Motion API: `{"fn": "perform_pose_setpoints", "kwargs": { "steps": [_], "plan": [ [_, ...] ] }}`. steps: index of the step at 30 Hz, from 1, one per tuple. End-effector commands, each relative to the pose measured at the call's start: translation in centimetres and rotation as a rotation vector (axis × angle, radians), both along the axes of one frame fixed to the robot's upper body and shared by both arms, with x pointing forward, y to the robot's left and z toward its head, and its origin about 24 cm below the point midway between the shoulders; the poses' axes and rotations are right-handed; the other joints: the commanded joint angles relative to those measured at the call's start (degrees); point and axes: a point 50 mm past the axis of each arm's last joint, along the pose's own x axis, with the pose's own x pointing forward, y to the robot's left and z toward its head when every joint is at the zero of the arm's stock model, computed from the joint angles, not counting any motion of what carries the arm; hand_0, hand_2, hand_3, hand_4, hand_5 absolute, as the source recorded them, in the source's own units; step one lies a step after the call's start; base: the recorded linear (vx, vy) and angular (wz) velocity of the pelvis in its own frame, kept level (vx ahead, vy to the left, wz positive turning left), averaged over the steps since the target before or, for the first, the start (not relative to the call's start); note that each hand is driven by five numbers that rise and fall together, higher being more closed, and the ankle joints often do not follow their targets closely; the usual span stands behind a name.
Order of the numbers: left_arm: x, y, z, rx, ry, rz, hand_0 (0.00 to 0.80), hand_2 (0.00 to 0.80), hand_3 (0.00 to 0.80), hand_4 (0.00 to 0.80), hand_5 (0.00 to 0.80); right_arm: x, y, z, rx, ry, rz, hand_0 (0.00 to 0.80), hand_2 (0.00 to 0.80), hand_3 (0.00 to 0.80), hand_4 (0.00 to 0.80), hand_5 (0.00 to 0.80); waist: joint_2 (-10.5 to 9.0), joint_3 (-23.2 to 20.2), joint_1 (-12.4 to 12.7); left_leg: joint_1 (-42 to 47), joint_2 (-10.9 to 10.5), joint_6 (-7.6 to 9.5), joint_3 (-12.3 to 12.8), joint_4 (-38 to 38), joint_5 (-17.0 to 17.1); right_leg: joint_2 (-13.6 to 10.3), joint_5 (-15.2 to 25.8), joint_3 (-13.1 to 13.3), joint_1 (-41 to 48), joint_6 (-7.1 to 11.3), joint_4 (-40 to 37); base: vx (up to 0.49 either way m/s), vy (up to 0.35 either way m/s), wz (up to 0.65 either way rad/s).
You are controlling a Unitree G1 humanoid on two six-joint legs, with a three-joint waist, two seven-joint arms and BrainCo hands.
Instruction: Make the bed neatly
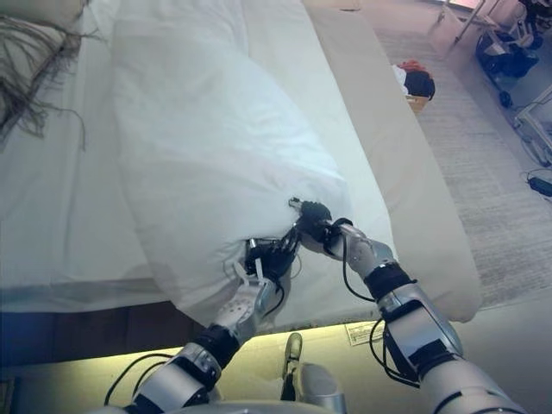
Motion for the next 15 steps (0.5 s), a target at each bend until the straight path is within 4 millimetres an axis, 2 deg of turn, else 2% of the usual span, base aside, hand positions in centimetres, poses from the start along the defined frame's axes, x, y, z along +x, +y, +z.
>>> {"fn": "perform_pose_setpoints", "kwargs": {
  "steps": [1,4,7,12,15],
  "plan": [
    [-0.4,-6.9,3.6,-0.08,-0.079,-0.221,0.0,0.0,0.0,0.0,0.0,2.2,-0.3,3.2,-0.019,-0.096,0.004,0.8,0.8,0.8,0.8,0.8,-0.25,-5.24,-0.47,-1.12,2.72,-0.42,0.38,-0.08,-0.91,-7.29,-2.73,-0.04,3.83,8.77,-0.05,0.022,0.043,0.0],
    [-0.7,-7.1,3.3,-0.075,-0.068,-0.259,0.0,0.0,0.0,0.0,0.0,2.3,-0.3,3.2,-0.034,-0.089,0.008,0.8,0.8,0.8,0.8,0.8,0.37,-6.14,-0.75,-0.43,2.49,-0.44,0.6,-0.08,-1.0,-7.41,-2.87,0.25,4.3,8.77,-0.05,0.025,0.048,-0.02],
    [-0.6,-7.7,4.1,-0.096,-0.109,-0.266,0.0,0.0,0.0,0.0,0.0,2.5,-0.2,3.4,-0.035,-0.085,0.014,0.8,0.8,0.8,0.8,0.8,0.98,-6.96,-1.22,0.35,2.26,-0.52,1.01,-0.08,-1.06,-7.54,-2.86,0.64,4.74,8.81,-0.05,0.025,0.056,-0.04],
    [1.1,-7.7,7.5,-0.097,-0.188,-0.165,0.0,0.0,0.0,0.0,0.0,2.2,0.7,3.3,-0.049,-0.085,0.041,0.8,0.8,0.8,0.8,0.8,1.68,-7.56,-2.49,1.52,1.93,-0.55,1.77,-0.08,-1.25,-7.57,-2.8,1.6,5.21,8.75,-0.05,0.01,0.047,-0.03],
    [1.9,-7.4,8.7,-0.088,-0.194,-0.108,0.0,0.0,0.0,0.0,0.0,2.3,0.4,3.4,-0.059,-0.085,0.04,0.8,0.8,0.8,0.8,0.8,1.96,-7.74,-2.92,1.75,1.87,-0.55,1.92,-0.08,-1.32,-7.62,-2.86,1.71,5.38,8.81,-0.05,-0.021,0.035,-0.09]
  ]
}}
